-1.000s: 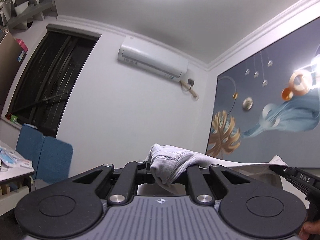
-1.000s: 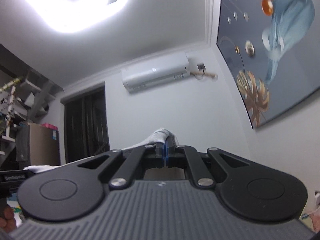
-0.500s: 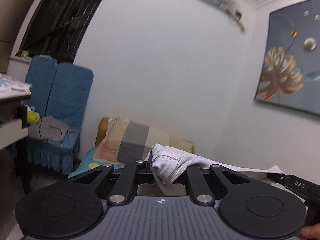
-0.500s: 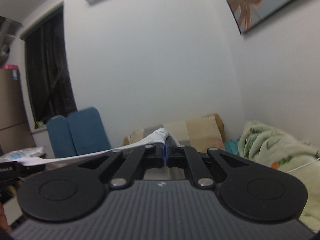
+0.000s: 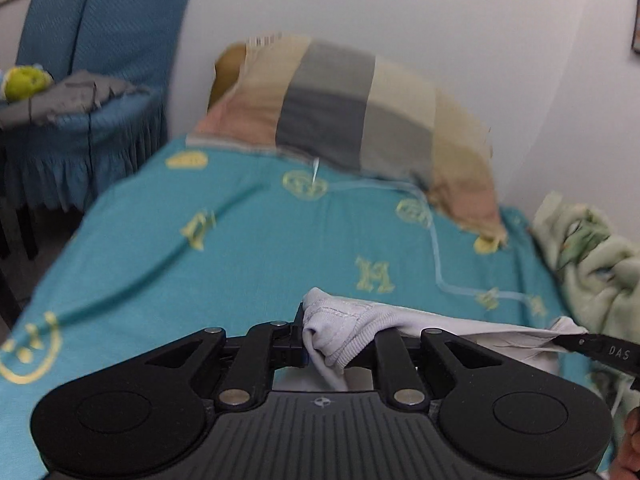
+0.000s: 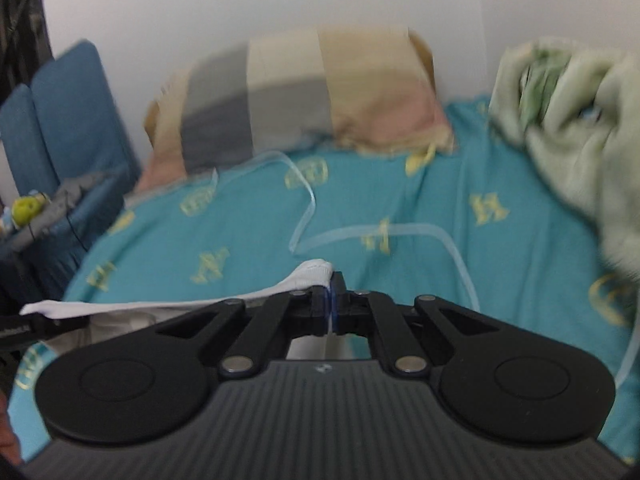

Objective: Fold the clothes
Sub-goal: 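Lay the T-shirt flat on the bed and open both grippers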

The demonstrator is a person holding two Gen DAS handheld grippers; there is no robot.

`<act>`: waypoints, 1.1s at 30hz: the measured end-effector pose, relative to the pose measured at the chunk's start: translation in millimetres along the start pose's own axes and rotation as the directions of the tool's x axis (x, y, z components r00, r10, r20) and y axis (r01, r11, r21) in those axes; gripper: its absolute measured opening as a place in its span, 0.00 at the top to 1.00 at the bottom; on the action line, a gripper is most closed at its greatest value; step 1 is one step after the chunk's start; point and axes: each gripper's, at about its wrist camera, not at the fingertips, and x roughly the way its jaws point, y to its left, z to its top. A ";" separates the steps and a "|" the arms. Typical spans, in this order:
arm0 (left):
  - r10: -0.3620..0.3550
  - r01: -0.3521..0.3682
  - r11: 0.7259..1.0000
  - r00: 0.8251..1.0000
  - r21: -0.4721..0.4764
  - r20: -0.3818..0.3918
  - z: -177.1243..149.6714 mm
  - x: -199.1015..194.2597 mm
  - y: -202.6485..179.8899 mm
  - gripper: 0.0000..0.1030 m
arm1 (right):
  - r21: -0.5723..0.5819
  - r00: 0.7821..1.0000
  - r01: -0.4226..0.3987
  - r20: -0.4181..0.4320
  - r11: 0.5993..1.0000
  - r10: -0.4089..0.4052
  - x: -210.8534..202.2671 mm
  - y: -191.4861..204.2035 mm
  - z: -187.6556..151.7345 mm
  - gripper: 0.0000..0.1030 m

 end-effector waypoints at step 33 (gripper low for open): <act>-0.130 0.125 0.972 0.991 0.200 0.009 -118.6 -326.5 -37.3 0.17 | 0.249 0.984 -0.164 -0.032 0.955 0.178 -271.6 -19.4 -72.6 0.22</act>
